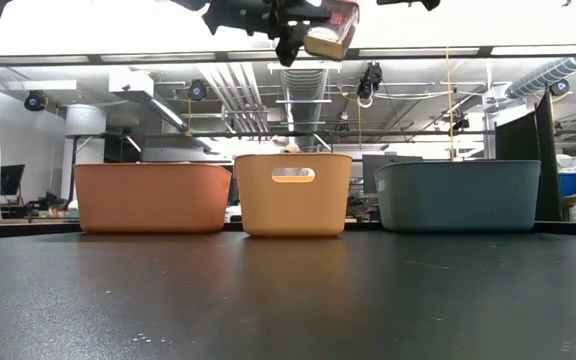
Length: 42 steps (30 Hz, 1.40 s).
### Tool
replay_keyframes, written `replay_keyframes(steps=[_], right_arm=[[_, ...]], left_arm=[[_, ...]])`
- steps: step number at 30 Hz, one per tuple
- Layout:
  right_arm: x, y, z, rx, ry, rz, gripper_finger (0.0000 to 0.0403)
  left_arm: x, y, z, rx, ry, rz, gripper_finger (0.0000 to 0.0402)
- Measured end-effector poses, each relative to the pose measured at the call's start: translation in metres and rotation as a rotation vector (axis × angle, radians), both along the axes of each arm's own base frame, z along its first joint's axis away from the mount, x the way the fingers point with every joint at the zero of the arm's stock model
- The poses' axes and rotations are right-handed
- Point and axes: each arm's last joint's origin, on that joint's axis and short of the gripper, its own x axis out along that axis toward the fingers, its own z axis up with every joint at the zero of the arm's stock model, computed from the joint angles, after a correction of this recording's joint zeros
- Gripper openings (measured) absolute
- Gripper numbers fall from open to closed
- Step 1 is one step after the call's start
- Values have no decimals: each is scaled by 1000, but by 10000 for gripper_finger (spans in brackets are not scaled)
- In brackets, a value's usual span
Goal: Sort spices by type
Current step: Put the red spice can into the blue bin
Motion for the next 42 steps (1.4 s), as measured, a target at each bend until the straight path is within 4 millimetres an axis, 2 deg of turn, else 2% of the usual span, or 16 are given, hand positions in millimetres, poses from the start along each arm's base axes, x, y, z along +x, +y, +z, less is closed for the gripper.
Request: replay_keyframes(steps=[5,14,19,22,24,27,31,37,42], right_arm=[[21,-6,1,-12,46,7,337],[56,-16,-8,2,299,44,360],[68,-20,-5,-22,370,80,337],[74,-21,-4,-31,395,104,300],[78,-22,-3,-20,406,119,266],[79,-23,0,-13,424,123,202],[76,-23,2,-1,464,119,196],[58,-33,6,87,509,21,196],[38,-64,-7,191,567,-224,196]], left_arm=[[7,-11,1,60,-24,-2,141],[9,-14,3,70,-31,6,141],[8,-16,3,48,-36,-39,141],[8,-16,2,40,-29,-35,141],[8,-16,2,33,-26,-33,160],[9,-16,3,22,-31,-26,219],[8,-16,2,7,-19,-25,267],[0,-5,5,-30,-10,21,274],[-13,9,13,-70,-20,83,269]])
